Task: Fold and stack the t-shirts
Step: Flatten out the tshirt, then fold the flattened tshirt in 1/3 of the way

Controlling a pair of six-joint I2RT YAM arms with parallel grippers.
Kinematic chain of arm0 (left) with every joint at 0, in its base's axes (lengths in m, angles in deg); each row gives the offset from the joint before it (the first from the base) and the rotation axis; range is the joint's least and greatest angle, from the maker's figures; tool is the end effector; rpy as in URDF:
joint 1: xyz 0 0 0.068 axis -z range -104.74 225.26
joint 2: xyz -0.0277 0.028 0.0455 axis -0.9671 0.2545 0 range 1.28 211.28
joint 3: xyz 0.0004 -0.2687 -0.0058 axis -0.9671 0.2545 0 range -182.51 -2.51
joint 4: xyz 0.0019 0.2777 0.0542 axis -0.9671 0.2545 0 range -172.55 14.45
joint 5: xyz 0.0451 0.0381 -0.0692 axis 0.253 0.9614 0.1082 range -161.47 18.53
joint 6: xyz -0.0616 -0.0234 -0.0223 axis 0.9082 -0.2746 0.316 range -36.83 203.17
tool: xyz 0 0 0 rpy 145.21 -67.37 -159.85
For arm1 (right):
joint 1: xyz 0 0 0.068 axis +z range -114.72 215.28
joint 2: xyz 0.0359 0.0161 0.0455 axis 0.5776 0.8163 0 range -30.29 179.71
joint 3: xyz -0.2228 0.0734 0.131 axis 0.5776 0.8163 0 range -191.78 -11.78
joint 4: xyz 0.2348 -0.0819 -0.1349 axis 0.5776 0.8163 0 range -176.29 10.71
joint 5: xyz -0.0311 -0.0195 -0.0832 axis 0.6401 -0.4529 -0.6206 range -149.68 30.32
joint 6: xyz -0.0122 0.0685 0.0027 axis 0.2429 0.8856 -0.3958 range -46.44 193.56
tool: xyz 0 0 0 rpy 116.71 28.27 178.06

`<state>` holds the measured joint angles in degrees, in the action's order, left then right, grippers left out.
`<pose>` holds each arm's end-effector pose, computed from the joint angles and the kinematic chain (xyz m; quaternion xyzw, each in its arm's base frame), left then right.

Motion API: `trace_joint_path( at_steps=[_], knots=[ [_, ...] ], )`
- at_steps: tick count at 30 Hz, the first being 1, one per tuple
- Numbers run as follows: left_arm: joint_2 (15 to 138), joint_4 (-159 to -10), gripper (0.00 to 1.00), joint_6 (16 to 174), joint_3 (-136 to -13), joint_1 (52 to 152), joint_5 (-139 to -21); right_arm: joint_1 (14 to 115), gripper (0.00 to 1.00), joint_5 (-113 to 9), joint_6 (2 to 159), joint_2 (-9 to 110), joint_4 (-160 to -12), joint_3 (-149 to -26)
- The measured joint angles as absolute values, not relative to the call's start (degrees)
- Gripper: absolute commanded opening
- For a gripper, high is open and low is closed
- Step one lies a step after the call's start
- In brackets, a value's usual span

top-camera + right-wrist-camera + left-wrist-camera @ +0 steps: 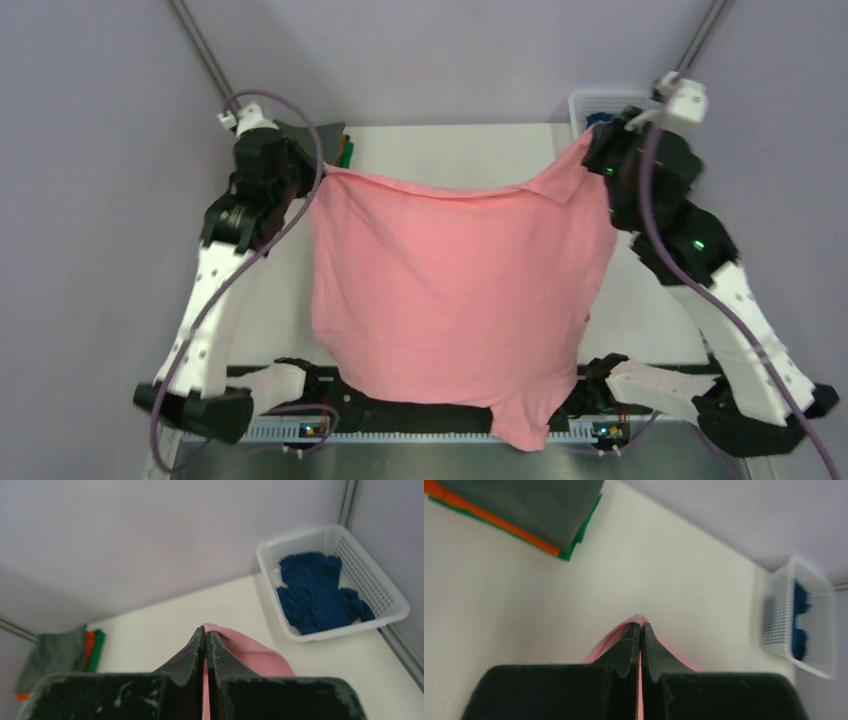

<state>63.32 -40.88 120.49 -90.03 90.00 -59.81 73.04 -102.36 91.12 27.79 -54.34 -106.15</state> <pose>0.2336 -0.0496 0.4763 -0.2155 0.7682 -0.1892 0.5724 0.1645 0.0788 0.5496 0.1517 0.6702 0.0979 0.7199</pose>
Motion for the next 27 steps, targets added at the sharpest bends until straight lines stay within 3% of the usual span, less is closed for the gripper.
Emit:
trace_joint_path(
  at_steps=[4,8,15,20,27],
  knots=[
    [77.4,-47.7,0.0,119.9,-79.7,84.4,-61.6,62.3,0.0,-96.2,94.2,37.8,-59.7,-93.6],
    [92.9,-53.0,0.0,118.7,-77.2,81.8,-64.2,54.5,0.0,-89.9,97.2,49.4,-65.3,-83.9],
    [122.3,-51.3,0.0,117.4,-98.4,80.6,-66.1,50.0,0.0,-77.7,100.7,73.3,-76.0,-85.1],
    [127.5,-51.0,0.0,117.3,-102.5,79.7,-67.9,48.8,0.0,-73.1,101.9,83.3,-77.6,-91.4],
    [126.3,-51.4,0.0,117.2,-101.8,79.2,-68.6,48.5,0.0,-71.6,102.2,81.4,-77.5,-92.4]
  ],
)
